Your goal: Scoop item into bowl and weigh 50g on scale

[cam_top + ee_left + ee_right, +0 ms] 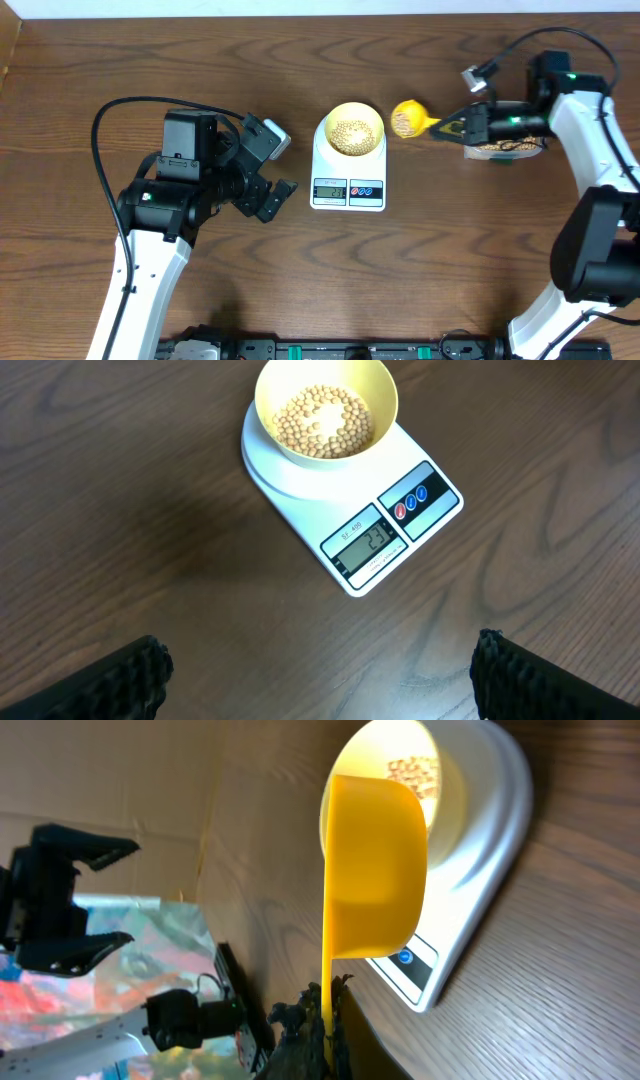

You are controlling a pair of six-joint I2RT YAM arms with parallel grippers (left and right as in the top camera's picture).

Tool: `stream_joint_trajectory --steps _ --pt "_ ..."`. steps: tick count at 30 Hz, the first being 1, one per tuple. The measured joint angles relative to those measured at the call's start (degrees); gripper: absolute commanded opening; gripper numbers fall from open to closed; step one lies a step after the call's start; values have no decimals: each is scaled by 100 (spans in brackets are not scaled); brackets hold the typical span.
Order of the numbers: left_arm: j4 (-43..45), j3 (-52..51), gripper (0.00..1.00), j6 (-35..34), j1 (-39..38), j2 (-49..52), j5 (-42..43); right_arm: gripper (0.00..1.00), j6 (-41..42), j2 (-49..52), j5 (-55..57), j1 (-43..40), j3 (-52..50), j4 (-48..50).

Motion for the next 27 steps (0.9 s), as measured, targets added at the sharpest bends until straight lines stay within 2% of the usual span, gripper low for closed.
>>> stream_joint_trajectory --steps 12,19,27 --pt "0 0 98 0 0 0 0 1 1276 4 1344 1349 341 1119" --pt "0 0 98 0 0 0 0 1 1598 4 2999 2006 1025 1062" --pt "0 0 98 0 0 0 0 1 1580 4 5167 2953 1436 708"
